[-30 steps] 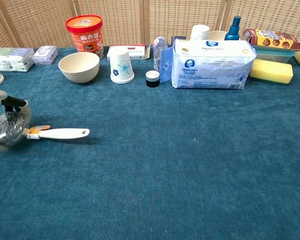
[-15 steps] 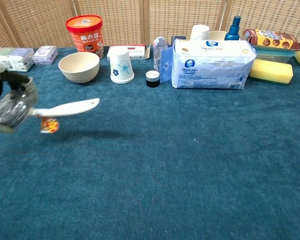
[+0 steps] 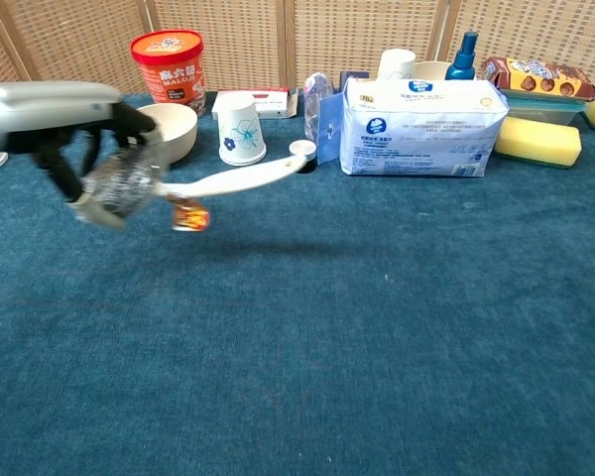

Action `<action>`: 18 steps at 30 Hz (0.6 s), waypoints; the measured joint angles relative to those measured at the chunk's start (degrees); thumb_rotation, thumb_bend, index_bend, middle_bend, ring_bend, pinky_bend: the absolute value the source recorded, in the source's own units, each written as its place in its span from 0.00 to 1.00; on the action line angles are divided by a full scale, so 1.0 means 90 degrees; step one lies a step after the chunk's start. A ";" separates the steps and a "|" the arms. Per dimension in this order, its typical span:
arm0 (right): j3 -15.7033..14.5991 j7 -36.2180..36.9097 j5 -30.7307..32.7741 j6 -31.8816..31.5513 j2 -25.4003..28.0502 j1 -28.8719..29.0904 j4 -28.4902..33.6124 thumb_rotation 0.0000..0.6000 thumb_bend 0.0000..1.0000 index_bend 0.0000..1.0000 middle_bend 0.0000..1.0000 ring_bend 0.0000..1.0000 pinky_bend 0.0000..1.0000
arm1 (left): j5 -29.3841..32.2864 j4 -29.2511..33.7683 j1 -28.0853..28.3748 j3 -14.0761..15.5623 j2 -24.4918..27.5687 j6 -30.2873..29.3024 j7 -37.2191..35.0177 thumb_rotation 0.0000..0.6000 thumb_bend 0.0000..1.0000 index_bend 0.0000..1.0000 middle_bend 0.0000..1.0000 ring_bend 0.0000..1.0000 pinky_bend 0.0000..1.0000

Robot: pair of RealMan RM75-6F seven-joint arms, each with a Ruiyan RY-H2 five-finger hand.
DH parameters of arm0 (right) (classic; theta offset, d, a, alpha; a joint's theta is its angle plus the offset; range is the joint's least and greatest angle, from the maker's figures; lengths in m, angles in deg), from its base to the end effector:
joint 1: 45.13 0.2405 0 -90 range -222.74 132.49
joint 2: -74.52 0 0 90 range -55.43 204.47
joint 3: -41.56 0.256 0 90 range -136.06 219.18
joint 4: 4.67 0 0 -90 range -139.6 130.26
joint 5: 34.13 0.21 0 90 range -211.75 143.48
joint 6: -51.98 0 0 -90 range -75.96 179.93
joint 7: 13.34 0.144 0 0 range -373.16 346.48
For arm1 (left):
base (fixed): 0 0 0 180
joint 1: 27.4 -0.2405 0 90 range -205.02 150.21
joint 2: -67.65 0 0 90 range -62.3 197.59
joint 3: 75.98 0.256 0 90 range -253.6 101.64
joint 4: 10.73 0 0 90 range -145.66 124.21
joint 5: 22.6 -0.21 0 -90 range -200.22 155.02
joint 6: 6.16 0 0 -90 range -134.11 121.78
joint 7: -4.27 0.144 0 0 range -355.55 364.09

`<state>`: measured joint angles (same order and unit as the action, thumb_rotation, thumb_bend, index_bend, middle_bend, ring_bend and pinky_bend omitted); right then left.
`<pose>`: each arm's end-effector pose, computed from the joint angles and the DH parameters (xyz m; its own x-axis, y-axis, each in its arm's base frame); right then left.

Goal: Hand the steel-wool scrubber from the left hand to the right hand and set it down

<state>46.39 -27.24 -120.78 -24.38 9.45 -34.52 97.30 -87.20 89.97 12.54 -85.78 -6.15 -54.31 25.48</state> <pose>-0.2552 -0.2100 0.1239 0.4613 -0.0764 0.8839 -0.8804 -0.1625 0.4455 -0.1465 0.3159 0.0318 0.4986 0.3501 0.7930 0.8336 -0.4445 -0.3279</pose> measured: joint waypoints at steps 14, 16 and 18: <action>0.0397 -0.0928 0.0960 0.0990 -0.0346 0.0863 0.0362 1.00 0.00 0.00 0.00 0.00 0.00 | 0.2722 -0.0430 0.1799 -0.0389 -0.1787 -0.0030 0.1661 1.00 0.00 0.38 0.43 0.42 0.54; 0.0436 -0.1082 0.1117 0.1075 -0.0413 0.0970 0.0392 1.00 0.00 0.00 0.00 0.00 0.00 | 0.3066 -0.0571 0.2041 -0.0426 -0.2042 -0.0112 0.1830 1.00 0.00 0.38 0.43 0.42 0.54; 0.0455 -0.1197 0.1222 0.1124 -0.0455 0.1042 0.0406 1.00 0.00 0.00 0.00 0.00 0.00 | 0.3398 -0.0738 0.2312 -0.0470 -0.2309 -0.0206 0.1999 1.00 0.00 0.38 0.43 0.42 0.54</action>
<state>50.48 -38.01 -109.79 -14.27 5.36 -25.14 100.96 -56.62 83.32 33.35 -90.01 -26.92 -56.16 43.47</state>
